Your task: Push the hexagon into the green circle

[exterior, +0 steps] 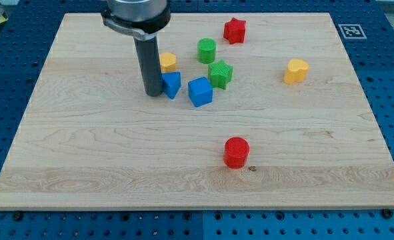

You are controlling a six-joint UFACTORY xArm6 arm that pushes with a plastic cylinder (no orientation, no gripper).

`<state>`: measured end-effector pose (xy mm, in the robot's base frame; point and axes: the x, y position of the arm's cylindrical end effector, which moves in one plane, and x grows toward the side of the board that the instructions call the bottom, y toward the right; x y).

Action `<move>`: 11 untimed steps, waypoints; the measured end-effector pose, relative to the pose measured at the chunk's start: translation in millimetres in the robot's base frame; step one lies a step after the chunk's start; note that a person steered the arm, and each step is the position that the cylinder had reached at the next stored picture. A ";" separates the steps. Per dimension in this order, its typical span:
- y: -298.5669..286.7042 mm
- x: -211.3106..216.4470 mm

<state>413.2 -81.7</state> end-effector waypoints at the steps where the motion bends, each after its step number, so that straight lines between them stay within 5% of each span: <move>1: -5.2 -0.1; 3: -9.7 -45.2; 11: 82.0 -47.8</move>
